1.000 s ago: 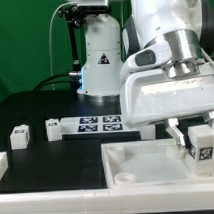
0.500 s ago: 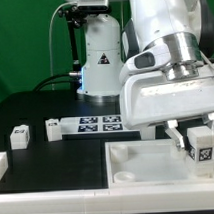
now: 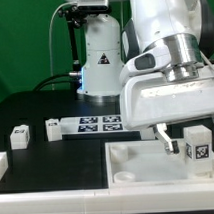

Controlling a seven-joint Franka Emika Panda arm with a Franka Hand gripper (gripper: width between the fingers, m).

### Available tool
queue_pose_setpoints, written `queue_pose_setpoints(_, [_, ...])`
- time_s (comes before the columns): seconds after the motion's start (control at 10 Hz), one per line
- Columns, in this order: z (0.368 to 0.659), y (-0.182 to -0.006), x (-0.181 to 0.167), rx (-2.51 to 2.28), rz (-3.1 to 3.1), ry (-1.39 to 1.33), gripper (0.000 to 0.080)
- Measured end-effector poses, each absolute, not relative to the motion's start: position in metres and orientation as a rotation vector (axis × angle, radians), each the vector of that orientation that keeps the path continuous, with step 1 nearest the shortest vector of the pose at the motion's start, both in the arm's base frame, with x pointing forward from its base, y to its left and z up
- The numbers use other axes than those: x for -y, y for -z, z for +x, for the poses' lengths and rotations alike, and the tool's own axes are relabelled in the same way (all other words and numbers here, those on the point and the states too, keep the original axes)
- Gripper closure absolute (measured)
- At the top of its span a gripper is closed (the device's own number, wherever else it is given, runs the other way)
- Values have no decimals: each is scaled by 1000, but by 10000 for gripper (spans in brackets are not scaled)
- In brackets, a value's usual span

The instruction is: Assemble one leg

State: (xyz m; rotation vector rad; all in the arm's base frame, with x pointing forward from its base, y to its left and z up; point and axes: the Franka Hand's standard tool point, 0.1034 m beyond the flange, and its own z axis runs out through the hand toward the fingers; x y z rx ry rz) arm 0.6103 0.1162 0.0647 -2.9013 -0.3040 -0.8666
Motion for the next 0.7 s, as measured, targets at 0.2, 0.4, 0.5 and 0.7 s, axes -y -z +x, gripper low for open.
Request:
queue_pose_setpoints(0.2, [610, -65, -116, 304, -2901, 866, 153])
queue_pose_setpoints(0.4, [610, -64, -116, 304, -2901, 866, 151])
queue_pose_setpoints(0.5, [610, -64, -116, 304, -2902, 866, 151])
queue_pose_setpoints(0.7, [610, -64, -116, 304, -2903, 862, 151])
